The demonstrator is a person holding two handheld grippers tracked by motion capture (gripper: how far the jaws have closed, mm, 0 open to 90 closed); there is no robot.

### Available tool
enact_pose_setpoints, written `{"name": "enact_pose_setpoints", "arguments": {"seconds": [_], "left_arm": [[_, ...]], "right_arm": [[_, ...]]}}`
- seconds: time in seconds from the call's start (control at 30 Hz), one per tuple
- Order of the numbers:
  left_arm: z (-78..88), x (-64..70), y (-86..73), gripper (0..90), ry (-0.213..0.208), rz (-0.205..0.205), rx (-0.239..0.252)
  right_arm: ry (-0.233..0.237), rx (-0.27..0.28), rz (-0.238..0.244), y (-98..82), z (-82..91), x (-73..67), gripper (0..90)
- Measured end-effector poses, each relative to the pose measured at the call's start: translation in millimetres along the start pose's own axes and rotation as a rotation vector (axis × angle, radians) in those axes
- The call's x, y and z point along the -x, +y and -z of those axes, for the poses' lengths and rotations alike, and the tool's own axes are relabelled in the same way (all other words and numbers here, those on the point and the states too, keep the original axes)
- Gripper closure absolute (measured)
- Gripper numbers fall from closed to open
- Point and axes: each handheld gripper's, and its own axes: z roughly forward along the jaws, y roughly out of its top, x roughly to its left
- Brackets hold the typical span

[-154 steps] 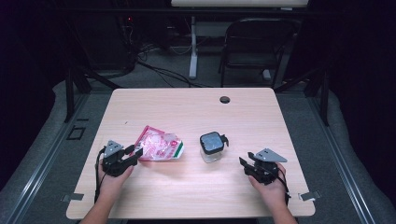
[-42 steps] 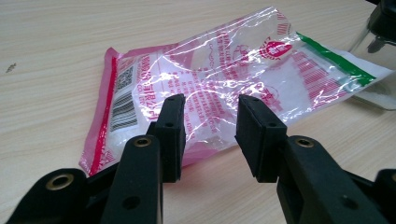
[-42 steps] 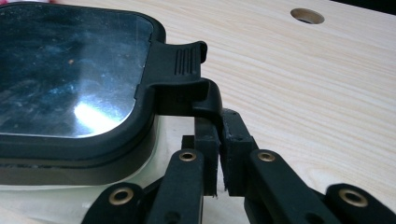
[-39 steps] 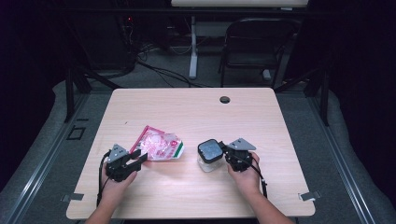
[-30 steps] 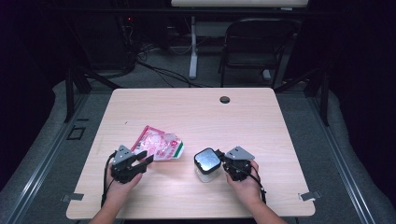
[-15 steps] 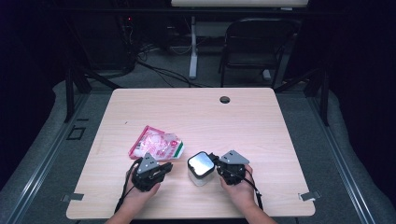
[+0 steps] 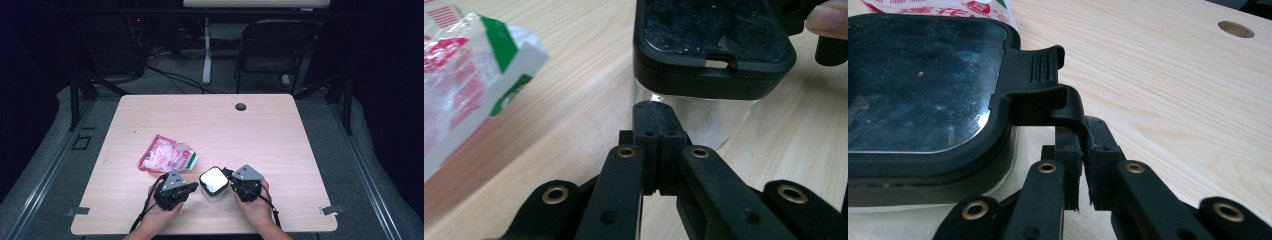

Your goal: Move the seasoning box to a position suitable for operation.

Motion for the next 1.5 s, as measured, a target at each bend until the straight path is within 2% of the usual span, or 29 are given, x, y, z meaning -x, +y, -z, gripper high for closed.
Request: {"name": "enact_pose_setpoints", "arguments": {"seconds": [0.03, 0.27, 0.47, 0.67, 0.77, 0.9, 1.07, 1.13, 1.17, 1.2, 1.3, 1.5], "left_arm": [[-2.6, 2.2, 1.0, 90.0, -0.004, -0.011, -0.012], [-6.9, 4.5, 3.6, 90.0, -0.013, -0.013, -0.024], [-9.7, 0.7, 4.6, 90.0, -0.003, 0.016, -0.016], [-10.9, -1.6, 4.9, 90.0, 0.007, 0.018, -0.010], [-9.9, -2.9, 4.6, 90.0, 0.009, 0.020, -0.006], [-4.8, -5.2, 3.8, 90.0, 0.019, 0.023, 0.002], [0.0, -8.8, 1.4, 90.0, 0.025, 0.042, 0.012], [0.7, -9.1, 1.2, 90.0, 0.025, 0.042, 0.013], [1.6, -9.2, 1.0, 90.0, 0.029, 0.039, 0.011], [2.1, -9.0, 0.6, 90.0, 0.030, 0.039, 0.015], [4.7, -9.3, 0.2, 90.0, 0.030, 0.042, 0.018], [6.0, -10.3, 0.4, 90.0, 0.038, 0.045, 0.021]], "right_arm": [[-0.003, -0.004, -0.002, -0.8, 0.8, 0.4, 85.8], [-0.004, -0.021, -0.008, -4.8, 7.8, 0.2, 85.2], [0.056, -0.054, -0.053, -6.6, 18.7, 2.9, 79.3], [0.090, -0.099, -0.028, -3.4, 31.0, -0.1, 75.4], [0.099, -0.104, -0.018, -3.7, 34.4, -2.6, 74.5], [0.138, -0.112, 0.018, -0.3, 39.8, -4.5, 67.4], [0.182, -0.065, 0.011, -0.5, 51.9, -0.5, 66.2], [0.209, -0.065, -0.024, 2.2, 54.8, 3.0, 66.5], [0.209, -0.065, -0.024, 2.2, 54.8, 3.0, 66.5], [0.224, -0.052, -0.058, 4.0, 56.5, 6.0, 67.0], [0.224, -0.054, -0.067, 4.8, 57.4, 8.3, 67.1], [0.212, -0.015, -0.087, 6.4, 61.9, 13.6, 67.1]]}}
